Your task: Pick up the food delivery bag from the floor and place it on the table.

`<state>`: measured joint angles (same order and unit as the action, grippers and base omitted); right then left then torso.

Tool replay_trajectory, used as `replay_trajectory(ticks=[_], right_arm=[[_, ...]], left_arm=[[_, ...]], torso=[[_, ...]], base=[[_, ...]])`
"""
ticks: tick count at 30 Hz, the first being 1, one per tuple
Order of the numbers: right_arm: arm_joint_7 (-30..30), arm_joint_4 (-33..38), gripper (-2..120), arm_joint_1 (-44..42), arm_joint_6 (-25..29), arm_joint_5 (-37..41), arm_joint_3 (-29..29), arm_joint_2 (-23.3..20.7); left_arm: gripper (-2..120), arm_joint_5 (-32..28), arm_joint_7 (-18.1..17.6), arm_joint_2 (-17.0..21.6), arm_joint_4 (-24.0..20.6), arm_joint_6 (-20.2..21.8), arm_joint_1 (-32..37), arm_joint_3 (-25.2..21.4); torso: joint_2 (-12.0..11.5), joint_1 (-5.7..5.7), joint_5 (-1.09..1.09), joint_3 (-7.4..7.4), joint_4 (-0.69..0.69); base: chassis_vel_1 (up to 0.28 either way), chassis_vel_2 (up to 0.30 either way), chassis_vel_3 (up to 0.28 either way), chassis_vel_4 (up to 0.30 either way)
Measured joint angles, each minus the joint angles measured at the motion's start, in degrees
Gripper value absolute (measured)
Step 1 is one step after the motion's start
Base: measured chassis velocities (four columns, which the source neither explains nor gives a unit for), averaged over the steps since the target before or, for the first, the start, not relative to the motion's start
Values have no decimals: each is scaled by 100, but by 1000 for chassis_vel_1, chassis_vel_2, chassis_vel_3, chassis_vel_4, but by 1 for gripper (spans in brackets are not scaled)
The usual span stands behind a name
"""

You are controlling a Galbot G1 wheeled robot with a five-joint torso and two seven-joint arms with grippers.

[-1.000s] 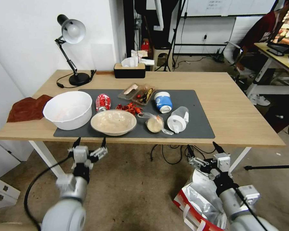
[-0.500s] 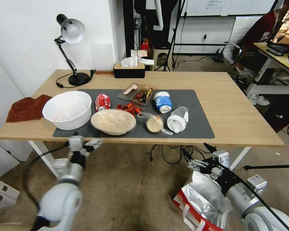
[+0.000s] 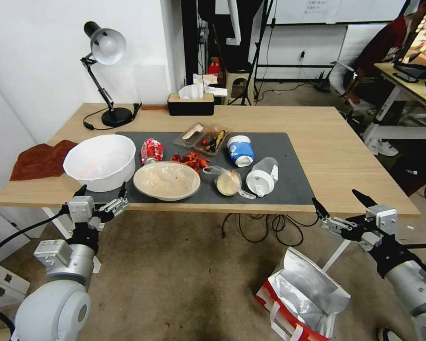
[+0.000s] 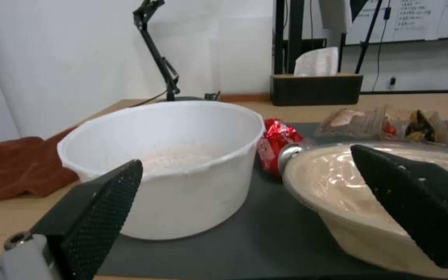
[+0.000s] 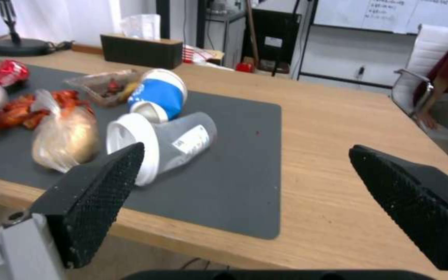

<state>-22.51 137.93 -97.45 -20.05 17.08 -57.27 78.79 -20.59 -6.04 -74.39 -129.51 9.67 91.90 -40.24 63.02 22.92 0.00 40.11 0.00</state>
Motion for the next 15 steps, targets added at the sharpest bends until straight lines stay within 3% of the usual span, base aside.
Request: replay_trajectory(ticks=[15], right_arm=[[28,-93,100,27,42,101,-3,-28]], left_arm=[[100,6,3,7,44,-8,35,32]], torso=[[0,0,0,0,0]], base=[[0,0,0,0]])
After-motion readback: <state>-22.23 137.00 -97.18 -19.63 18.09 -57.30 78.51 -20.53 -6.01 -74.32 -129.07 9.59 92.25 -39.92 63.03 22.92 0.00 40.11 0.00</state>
